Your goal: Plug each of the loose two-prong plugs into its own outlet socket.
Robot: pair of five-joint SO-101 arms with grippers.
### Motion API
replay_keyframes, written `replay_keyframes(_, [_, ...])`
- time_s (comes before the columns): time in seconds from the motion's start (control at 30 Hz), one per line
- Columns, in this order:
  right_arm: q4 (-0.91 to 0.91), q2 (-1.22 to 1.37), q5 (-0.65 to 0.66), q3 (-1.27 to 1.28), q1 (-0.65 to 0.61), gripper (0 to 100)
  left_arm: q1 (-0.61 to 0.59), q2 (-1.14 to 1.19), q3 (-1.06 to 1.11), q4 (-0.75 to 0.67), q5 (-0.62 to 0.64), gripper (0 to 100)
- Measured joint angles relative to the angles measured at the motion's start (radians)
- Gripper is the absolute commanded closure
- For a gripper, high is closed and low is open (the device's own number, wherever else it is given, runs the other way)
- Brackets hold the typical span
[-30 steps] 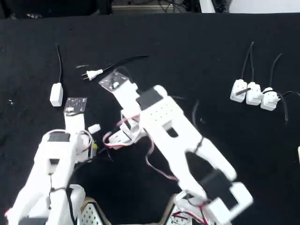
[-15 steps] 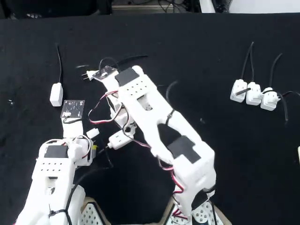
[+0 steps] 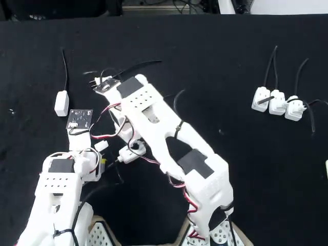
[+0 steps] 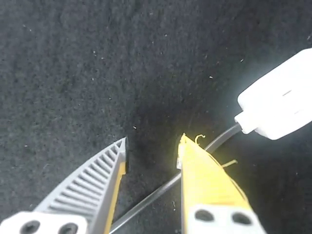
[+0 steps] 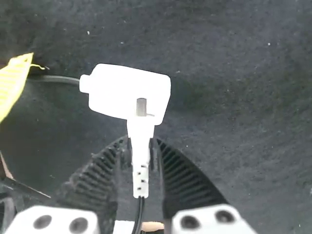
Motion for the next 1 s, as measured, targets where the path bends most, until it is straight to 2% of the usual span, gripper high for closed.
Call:
replay_keyframes(0.8, [0.051,0.035,0.032,-0.063,0.000,98.8,0.000,0.000,0.000,0.000,0.000,82])
replay_keyframes(1.0, [0.054,0.068,0.040,-0.092,0.038,98.8,-0.005,0.000,0.000,0.000,-0.003,82])
